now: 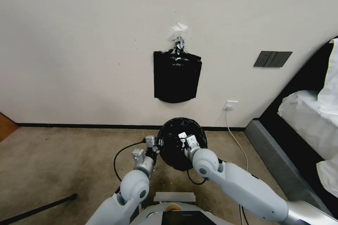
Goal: Place a trash bag onto the trash bin.
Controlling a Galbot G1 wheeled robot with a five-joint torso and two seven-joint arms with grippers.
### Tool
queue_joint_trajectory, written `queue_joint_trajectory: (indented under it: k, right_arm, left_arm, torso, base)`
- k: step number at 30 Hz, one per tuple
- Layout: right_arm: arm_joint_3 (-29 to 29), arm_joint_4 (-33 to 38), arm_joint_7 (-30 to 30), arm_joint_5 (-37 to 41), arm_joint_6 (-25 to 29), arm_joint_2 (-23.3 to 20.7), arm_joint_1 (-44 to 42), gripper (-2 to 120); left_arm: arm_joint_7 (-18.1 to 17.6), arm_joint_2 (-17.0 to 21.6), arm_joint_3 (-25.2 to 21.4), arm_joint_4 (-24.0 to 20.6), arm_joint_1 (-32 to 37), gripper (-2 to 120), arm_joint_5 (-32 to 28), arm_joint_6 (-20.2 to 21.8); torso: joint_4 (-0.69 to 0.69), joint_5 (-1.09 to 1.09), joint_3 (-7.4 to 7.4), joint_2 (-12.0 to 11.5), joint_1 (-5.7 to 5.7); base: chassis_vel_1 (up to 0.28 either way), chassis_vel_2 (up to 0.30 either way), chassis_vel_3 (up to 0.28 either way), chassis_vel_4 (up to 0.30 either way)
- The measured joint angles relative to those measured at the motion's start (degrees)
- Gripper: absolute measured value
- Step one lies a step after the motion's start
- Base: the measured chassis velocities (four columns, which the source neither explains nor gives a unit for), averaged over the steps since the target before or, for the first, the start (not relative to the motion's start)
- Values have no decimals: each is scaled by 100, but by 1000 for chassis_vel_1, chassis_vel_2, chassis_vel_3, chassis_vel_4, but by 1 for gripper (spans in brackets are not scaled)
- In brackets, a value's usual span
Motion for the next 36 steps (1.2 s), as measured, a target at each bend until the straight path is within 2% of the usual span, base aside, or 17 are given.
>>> queue_joint_trajectory:
  k: [18,36]
  right_arm:
    - [-203,-292,275,253,4,112,220,0]
    - [-149,-600,406,312,6,287,156,0]
  left_arm:
    - [123,-29,140,20,39,3,293,-11]
    - [142,-7,150,-49,79,3,304,-20]
  torso:
    - [0,0,-1,0,0]
    - [0,0,-1,0,0]
  base:
    - [0,0,0,0]
    - [0,0,0,0]
